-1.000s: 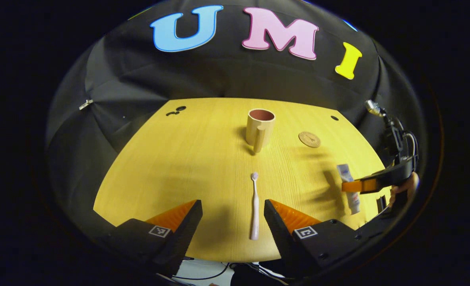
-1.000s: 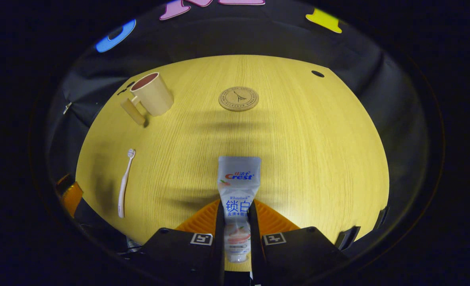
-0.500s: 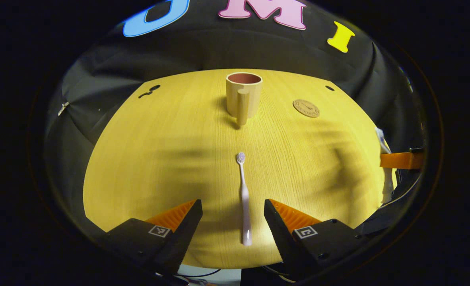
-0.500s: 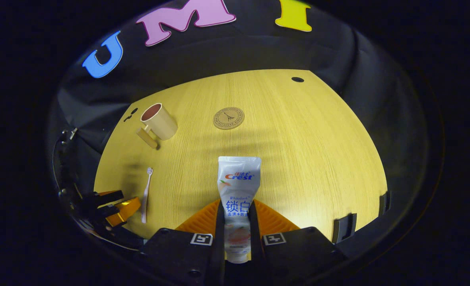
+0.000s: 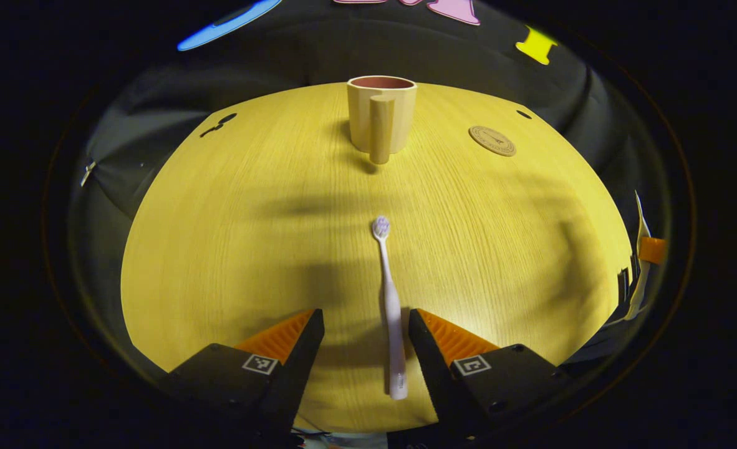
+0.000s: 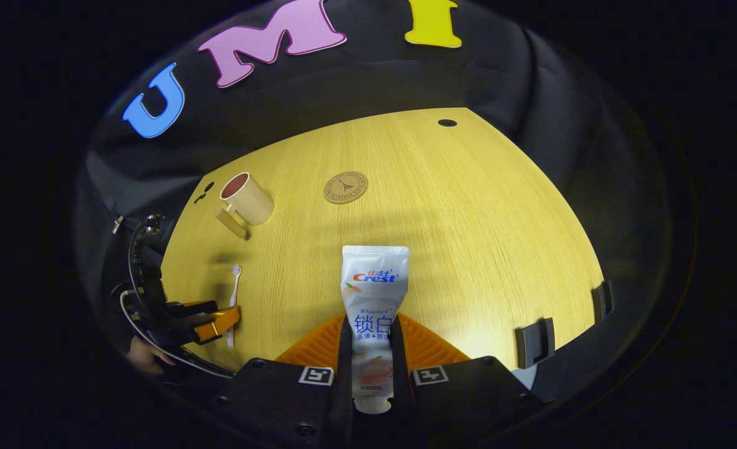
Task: Put the toothbrush and toothpaste on the desktop into the cup, then pick up the cup and place it on the coaster on the desktop.
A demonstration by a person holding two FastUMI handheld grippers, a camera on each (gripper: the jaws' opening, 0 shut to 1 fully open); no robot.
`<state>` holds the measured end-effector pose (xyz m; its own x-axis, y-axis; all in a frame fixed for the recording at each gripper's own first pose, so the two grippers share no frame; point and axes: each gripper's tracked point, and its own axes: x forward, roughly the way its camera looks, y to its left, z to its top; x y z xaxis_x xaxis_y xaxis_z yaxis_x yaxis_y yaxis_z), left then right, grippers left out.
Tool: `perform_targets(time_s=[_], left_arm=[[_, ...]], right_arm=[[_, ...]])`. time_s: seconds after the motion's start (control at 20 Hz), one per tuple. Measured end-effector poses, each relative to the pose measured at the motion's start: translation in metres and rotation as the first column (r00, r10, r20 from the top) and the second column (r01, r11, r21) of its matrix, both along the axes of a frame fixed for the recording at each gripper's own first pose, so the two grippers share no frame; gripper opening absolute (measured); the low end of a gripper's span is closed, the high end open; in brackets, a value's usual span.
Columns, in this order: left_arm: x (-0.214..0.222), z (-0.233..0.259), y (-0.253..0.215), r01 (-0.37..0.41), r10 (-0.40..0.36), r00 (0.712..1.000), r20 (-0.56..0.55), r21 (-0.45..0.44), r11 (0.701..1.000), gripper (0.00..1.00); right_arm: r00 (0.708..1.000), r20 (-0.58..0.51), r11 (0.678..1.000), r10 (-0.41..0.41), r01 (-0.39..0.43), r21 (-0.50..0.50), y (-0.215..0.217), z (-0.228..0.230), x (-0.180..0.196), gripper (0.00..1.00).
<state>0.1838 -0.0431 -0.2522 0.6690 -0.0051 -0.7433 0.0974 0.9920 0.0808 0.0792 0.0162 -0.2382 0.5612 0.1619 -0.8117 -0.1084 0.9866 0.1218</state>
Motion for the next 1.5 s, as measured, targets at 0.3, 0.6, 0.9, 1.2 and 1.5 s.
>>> perform_targets(time_s=[0.3,0.6,0.9,1.2,1.5], left_arm=[[0.001,0.000,-0.015,0.030,-0.030,0.999,-0.040,0.013,0.999,0.55],[0.005,0.002,-0.020,0.014,-0.014,0.999,-0.033,-0.007,1.000,0.11],[0.005,0.004,-0.019,-0.005,0.005,1.000,-0.002,-0.094,0.996,0.06],[0.000,0.031,-0.021,-0.060,0.079,0.994,0.079,-0.215,0.975,0.07],[-0.012,0.081,-0.016,-0.070,0.135,0.971,0.197,-0.305,0.950,0.07]], right_arm=[[1.000,0.001,0.999,-0.002,0.002,0.034,0.009,0.001,0.007,0.31],[0.999,0.024,0.998,0.044,-0.045,0.048,0.020,0.009,0.023,0.31],[0.993,0.058,0.994,0.100,-0.103,0.045,0.034,0.021,0.053,0.31],[0.972,0.157,0.980,0.177,-0.188,0.060,0.069,0.058,0.099,0.31],[0.901,0.338,0.945,0.272,-0.316,0.082,0.141,0.113,0.161,0.30]])
